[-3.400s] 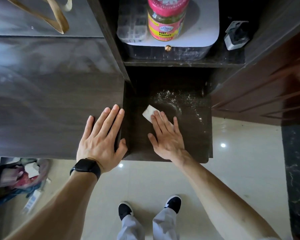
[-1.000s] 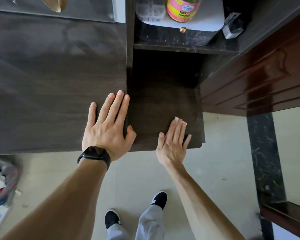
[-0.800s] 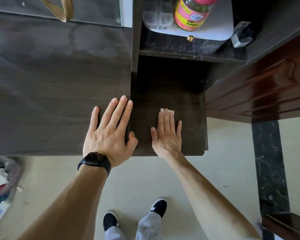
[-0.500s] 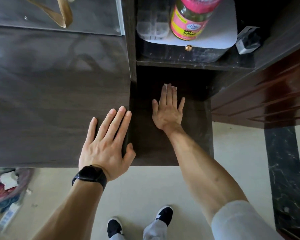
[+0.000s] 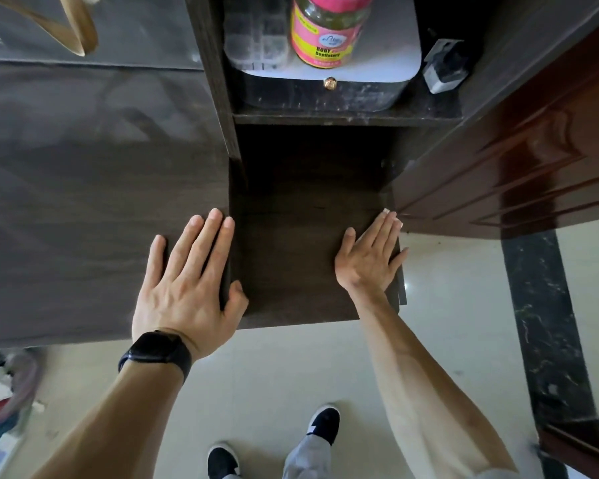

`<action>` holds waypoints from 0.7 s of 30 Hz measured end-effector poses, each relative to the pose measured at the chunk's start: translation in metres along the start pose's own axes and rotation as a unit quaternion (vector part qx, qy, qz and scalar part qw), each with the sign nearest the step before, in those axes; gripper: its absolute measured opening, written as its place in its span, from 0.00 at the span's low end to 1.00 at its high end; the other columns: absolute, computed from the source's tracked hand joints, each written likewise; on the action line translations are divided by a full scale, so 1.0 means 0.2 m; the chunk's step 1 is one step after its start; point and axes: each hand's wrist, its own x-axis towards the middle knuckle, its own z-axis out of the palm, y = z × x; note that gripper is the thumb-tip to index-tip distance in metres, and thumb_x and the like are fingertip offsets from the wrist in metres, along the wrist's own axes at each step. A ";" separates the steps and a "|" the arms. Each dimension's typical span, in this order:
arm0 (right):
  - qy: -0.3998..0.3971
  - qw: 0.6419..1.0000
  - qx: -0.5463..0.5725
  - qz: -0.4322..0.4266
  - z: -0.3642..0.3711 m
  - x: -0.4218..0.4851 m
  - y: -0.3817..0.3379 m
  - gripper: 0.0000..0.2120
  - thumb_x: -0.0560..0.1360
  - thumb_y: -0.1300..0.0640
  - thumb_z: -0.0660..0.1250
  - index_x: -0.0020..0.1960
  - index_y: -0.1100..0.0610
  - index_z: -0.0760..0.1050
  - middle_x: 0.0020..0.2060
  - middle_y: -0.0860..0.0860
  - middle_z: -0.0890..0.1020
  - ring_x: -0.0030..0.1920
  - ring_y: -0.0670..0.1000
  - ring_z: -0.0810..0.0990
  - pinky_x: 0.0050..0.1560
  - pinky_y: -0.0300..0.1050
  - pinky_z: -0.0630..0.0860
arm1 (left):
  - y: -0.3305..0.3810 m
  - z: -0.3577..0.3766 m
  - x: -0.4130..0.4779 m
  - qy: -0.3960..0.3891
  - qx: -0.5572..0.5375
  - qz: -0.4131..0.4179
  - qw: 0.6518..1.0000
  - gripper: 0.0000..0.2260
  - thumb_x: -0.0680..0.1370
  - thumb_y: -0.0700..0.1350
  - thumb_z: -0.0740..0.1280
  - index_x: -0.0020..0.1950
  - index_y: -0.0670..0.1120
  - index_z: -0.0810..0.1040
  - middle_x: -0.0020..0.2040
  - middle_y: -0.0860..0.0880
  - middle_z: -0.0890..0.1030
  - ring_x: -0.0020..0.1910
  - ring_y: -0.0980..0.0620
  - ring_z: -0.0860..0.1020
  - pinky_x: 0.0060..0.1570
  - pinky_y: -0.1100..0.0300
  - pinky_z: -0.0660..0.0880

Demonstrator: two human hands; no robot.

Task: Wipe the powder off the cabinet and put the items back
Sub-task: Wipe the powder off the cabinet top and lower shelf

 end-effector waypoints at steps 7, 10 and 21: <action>-0.015 0.997 -0.055 -0.044 -0.03 0.20 -0.05 0.36 0.80 0.38 0.35 0.80 0.59 0.36 0.81 0.55 0.39 0.80 0.54 0.38 0.78 0.61 0.40 | 0.00 0.00 0.00 0.005 0.002 -0.001 1.000 0.35 0.75 0.56 0.54 0.81 0.50 0.50 0.81 0.53 0.50 0.80 0.52 0.48 0.77 0.43 0.48; -0.016 0.997 -0.060 -0.042 -0.03 0.19 -0.05 0.37 0.80 0.37 0.35 0.80 0.59 0.36 0.81 0.54 0.39 0.80 0.54 0.38 0.77 0.59 0.40 | 0.00 0.00 -0.01 0.008 -0.003 -0.003 1.000 0.35 0.75 0.56 0.54 0.81 0.50 0.50 0.81 0.53 0.51 0.80 0.52 0.48 0.77 0.43 0.49; -0.022 0.999 0.003 0.043 -0.02 -0.09 0.12 0.41 0.79 0.33 0.40 0.80 0.60 0.36 0.81 0.55 0.43 0.81 0.53 0.42 0.79 0.60 0.45 | 0.00 0.01 0.00 0.022 -0.015 0.002 1.000 0.34 0.76 0.56 0.53 0.81 0.51 0.50 0.81 0.53 0.51 0.80 0.52 0.48 0.77 0.43 0.46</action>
